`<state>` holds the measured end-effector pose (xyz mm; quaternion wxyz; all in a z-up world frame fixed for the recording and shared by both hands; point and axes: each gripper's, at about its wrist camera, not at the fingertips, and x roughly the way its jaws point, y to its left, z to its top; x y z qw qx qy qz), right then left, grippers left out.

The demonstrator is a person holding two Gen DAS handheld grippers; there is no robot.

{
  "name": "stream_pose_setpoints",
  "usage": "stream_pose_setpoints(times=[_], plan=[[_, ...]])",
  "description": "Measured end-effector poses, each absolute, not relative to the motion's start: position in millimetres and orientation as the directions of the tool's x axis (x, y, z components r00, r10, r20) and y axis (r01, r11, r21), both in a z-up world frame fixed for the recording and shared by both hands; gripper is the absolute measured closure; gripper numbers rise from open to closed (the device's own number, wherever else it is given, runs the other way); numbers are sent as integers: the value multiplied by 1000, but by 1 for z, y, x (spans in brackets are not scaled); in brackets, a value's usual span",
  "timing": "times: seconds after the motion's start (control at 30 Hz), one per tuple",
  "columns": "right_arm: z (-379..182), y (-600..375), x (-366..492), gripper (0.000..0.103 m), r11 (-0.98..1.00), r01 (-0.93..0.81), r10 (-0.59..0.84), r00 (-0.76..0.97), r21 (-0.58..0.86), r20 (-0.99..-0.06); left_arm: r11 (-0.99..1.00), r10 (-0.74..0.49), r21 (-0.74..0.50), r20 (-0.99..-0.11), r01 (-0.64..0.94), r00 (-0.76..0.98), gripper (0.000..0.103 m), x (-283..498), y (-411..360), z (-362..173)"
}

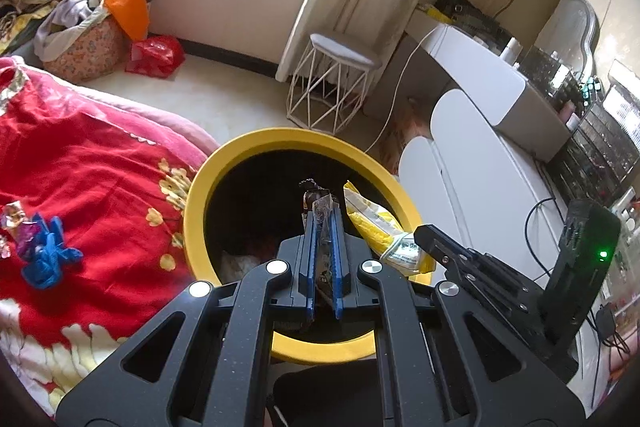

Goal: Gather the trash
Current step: 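Open both tools to drop the two bags into the bin, then move both open tools back toward the remaining wrappers on the bed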

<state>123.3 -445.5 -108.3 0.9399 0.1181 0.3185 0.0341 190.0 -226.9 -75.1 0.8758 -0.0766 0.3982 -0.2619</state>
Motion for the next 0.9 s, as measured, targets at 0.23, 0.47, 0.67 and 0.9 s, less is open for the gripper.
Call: stream_pose_setpoints(times=[0.23,0.47,0.67,0.9], plan=[[-113,-448,128,67,969,33,126,784,243,-608,854,-516,-349,-666,386,539,66,201,-223,-83],[-106,-452,120,50,970,82,71,802,228,-593,863,-505,-348,-640,367,580,11,191,-207,-74],[-93,-441,113,38,981,79,39,818,178,-574,892,-452,-286,-623,351,639,11,176,-196,-61],[-75,-426,107,33,985,38,60,838,168,-543,911,-412,-277,-597,305,688,11,166,-171,-49]])
